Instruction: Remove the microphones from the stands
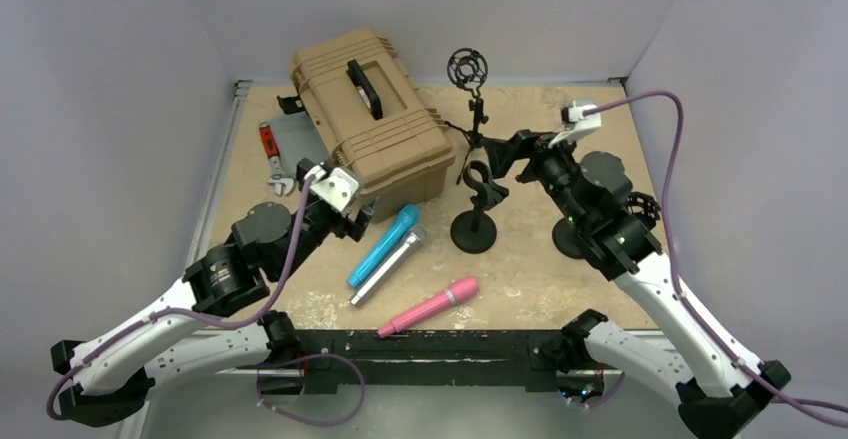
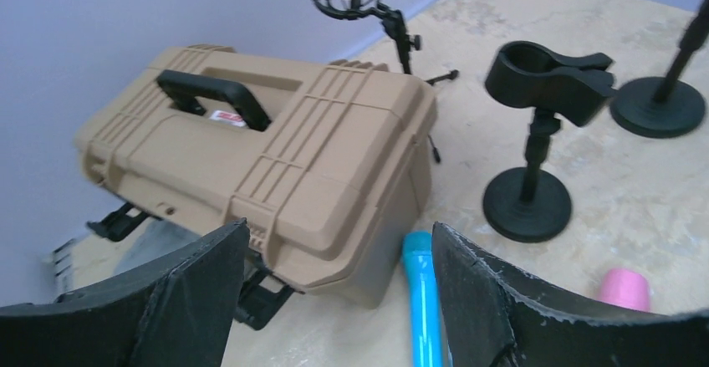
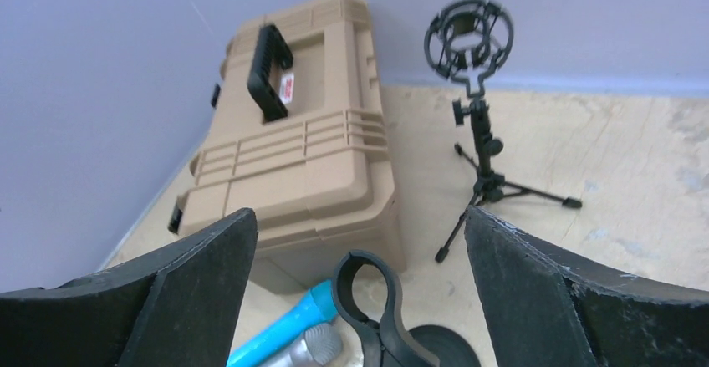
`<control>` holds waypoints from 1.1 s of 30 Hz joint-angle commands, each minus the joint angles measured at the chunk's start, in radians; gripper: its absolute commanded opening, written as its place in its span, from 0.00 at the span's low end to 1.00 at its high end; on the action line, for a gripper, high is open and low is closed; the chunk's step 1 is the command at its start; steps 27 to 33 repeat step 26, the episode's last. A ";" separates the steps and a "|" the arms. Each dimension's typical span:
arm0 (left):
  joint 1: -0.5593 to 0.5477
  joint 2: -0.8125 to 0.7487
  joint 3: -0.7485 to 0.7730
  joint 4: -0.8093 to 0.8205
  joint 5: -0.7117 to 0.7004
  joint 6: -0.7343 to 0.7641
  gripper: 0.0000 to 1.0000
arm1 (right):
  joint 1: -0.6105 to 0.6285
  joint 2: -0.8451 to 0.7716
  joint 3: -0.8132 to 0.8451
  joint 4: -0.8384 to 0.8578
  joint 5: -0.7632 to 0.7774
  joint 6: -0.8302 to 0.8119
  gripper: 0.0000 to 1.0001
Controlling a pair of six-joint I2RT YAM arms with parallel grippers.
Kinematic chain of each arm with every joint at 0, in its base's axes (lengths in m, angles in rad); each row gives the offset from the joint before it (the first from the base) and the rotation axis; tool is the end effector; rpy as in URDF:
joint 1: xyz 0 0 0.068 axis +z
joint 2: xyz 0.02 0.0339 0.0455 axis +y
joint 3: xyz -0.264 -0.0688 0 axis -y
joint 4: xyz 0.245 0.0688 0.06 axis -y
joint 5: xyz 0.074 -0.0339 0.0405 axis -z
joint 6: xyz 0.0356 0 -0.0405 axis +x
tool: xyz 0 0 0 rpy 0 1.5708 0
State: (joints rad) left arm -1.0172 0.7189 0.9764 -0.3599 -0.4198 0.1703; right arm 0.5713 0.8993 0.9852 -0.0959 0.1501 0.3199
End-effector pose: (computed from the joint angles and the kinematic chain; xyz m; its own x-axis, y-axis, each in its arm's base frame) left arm 0.0906 -0.1191 0.3969 0.0426 0.2255 -0.9733 0.5646 0.7983 0.2097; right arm 0.1744 0.1058 0.3999 -0.1366 0.2819 -0.9497 -0.3855 0.8680 0.3130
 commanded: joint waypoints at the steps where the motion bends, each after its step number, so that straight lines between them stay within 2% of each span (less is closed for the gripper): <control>1: -0.003 -0.078 -0.051 0.154 -0.175 0.077 0.79 | 0.005 -0.130 -0.007 0.082 0.087 -0.041 0.93; 7: -0.003 -0.183 -0.020 0.178 -0.248 0.053 0.85 | 0.005 -0.295 0.006 0.078 0.237 -0.097 0.96; 10: -0.003 -0.228 0.008 0.163 -0.245 0.021 0.93 | 0.005 -0.369 0.008 0.077 0.289 -0.110 0.99; 15: -0.002 -0.266 0.067 0.080 -0.237 -0.059 0.96 | 0.005 -0.470 -0.002 0.091 0.306 -0.136 0.99; 23: -0.003 -0.378 0.100 0.033 -0.266 -0.097 0.97 | 0.006 -0.507 0.040 0.090 0.292 -0.111 0.99; 26: -0.002 -0.411 0.098 0.025 -0.284 -0.091 0.98 | 0.004 -0.515 0.036 0.104 0.333 -0.108 0.99; 33: -0.002 -0.411 0.098 0.025 -0.284 -0.091 0.98 | 0.004 -0.515 0.036 0.104 0.333 -0.108 0.99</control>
